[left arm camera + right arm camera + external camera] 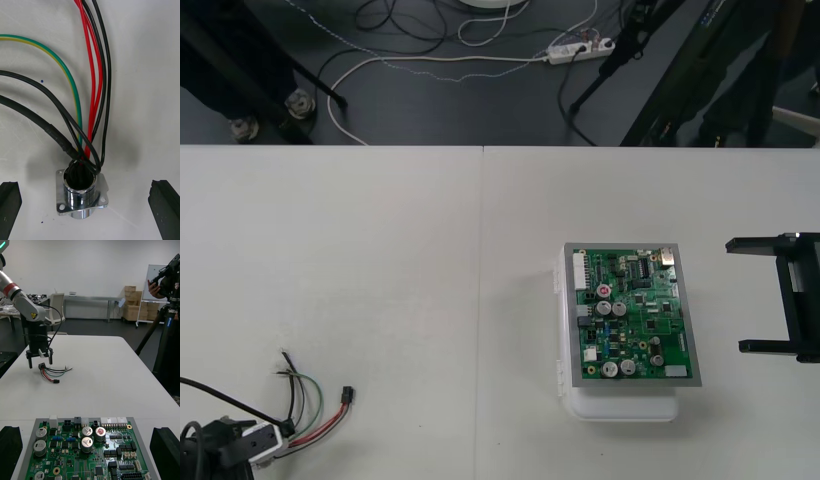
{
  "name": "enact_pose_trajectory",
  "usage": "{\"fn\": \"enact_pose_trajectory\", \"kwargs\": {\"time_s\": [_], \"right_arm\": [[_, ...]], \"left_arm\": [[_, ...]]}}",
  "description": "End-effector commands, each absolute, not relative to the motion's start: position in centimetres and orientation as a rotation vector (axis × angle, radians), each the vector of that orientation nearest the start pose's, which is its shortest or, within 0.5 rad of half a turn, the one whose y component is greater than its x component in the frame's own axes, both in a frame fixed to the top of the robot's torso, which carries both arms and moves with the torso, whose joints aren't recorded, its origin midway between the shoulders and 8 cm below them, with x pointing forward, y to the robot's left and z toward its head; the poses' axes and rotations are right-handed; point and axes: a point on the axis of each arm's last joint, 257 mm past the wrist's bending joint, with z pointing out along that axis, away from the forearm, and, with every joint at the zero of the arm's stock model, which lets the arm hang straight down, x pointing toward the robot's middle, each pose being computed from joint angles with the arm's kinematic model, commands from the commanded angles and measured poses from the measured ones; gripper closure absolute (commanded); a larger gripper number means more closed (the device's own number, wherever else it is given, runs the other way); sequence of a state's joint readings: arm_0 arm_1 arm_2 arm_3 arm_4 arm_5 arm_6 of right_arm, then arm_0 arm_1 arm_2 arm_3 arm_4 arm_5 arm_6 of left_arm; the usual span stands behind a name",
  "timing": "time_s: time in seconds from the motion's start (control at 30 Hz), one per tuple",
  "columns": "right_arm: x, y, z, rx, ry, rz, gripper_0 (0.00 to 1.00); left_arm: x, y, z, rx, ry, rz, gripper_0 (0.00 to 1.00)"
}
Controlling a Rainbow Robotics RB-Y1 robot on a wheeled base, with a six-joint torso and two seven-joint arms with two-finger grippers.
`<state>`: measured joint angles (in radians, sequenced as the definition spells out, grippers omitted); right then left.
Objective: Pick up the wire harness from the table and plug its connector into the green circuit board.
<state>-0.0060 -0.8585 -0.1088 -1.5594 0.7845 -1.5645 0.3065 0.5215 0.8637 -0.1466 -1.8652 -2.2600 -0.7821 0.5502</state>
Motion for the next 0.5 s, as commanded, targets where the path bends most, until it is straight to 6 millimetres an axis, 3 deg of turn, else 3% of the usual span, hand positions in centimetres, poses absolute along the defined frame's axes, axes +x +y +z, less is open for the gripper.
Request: {"fn": "enact_pose_trajectory", "kwargs": {"time_s": [0.03, 0.5], "right_arm": [[31.71, -23.40, -9.86, -1.421, 0.967, 0.734, 0.00], [31.66, -23.29, -9.54, -1.429, 0.932, 0.714, 0.00]], "left_arm": [[23.99, 35.46, -44.22, 1.456, 2.263, 0.101, 0.00], [23.97, 35.49, -44.56, 1.458, 2.269, 0.100, 0.00]]}}
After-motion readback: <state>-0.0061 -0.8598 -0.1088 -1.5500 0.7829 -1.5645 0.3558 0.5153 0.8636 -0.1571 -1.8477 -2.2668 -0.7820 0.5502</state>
